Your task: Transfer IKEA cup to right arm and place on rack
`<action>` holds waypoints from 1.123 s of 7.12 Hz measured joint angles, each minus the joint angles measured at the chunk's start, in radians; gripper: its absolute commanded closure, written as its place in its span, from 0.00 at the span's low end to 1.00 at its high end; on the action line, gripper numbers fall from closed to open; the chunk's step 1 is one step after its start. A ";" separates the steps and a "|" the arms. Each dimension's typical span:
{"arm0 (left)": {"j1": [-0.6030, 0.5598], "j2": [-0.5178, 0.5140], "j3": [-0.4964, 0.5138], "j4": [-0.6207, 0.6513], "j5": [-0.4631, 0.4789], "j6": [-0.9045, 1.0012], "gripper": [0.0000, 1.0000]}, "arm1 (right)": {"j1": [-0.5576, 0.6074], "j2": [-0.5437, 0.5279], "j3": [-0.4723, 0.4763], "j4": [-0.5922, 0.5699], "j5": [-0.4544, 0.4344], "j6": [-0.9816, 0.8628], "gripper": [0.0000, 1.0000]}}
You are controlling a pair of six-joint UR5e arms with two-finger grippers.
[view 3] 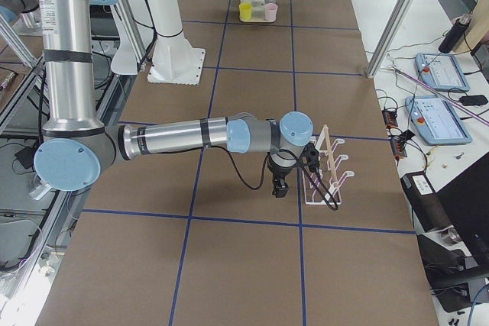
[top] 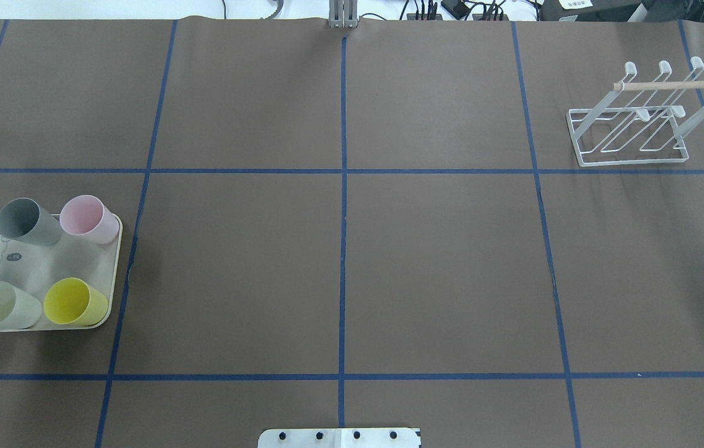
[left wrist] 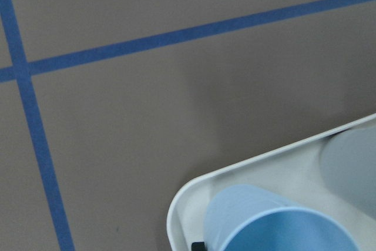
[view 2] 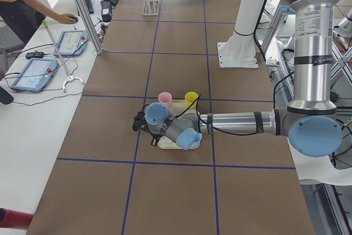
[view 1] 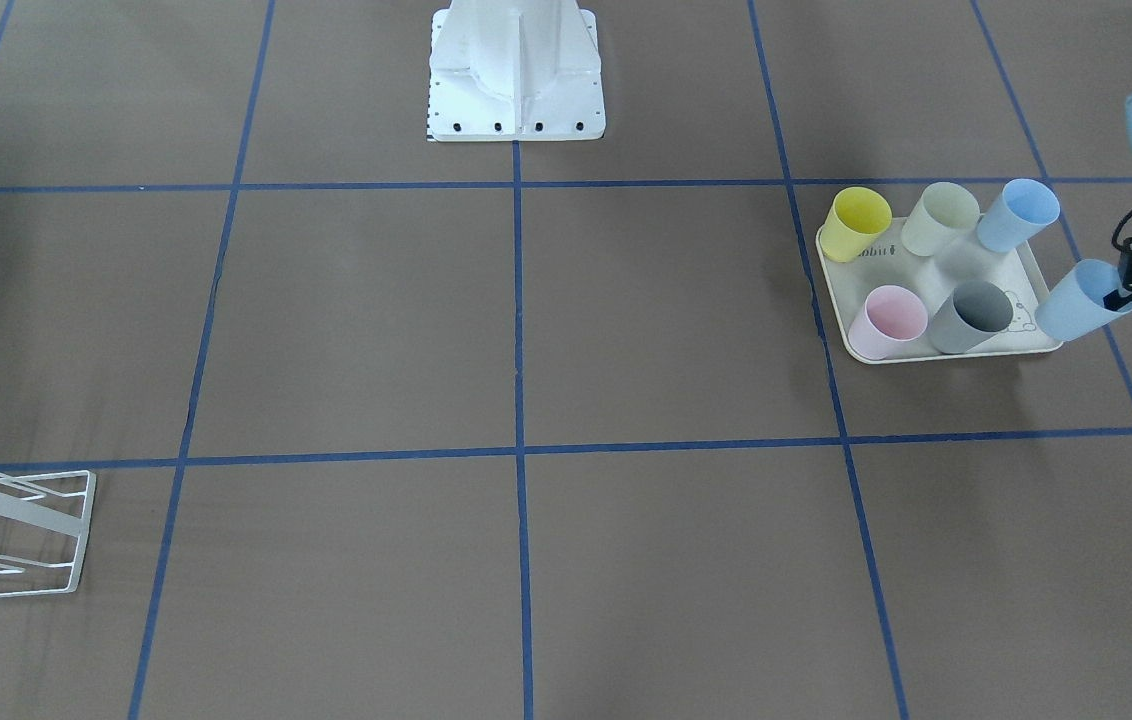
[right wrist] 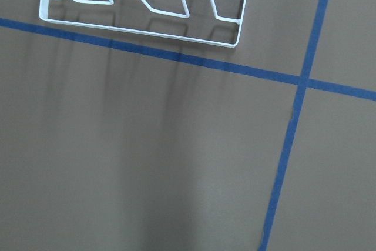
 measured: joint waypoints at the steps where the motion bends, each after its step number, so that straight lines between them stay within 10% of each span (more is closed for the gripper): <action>1: -0.052 0.009 -0.036 0.014 -0.021 0.000 1.00 | 0.000 0.005 0.004 0.000 0.043 0.001 0.00; 8: -0.085 -0.069 -0.416 0.245 -0.042 -0.139 1.00 | -0.167 0.155 0.033 0.417 0.212 0.786 0.00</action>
